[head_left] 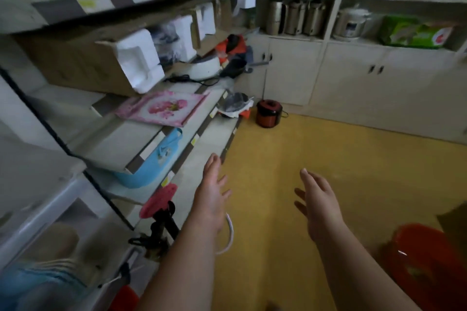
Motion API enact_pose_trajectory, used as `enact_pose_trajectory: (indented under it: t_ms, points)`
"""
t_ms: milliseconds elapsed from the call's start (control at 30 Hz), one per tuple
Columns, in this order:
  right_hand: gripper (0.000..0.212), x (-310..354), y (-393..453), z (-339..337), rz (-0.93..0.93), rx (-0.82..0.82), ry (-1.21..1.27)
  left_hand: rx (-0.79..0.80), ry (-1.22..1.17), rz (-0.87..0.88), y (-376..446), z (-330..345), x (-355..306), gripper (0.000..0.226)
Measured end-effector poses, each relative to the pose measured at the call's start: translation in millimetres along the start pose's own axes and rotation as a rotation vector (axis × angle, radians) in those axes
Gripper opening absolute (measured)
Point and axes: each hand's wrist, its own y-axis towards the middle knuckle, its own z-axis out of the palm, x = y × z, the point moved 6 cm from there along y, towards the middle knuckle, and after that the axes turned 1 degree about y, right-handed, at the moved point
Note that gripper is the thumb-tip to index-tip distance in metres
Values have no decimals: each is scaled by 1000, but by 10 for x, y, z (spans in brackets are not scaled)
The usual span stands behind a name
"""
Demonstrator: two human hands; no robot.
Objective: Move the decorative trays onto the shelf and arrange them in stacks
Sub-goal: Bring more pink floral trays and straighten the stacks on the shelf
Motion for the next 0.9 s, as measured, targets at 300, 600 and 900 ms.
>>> enact_pose_trajectory:
  t_ms: [300, 600, 900]
  points:
    - [23, 472, 1498, 636, 110, 256, 13, -257, -167, 9, 903, 536, -90, 83]
    - [15, 496, 2358, 1281, 197, 396, -23, -449, -360, 1, 1787, 496, -226, 83]
    - [26, 1249, 3638, 1531, 88, 270, -207, -725, -501, -48, 3328, 33, -130, 76]
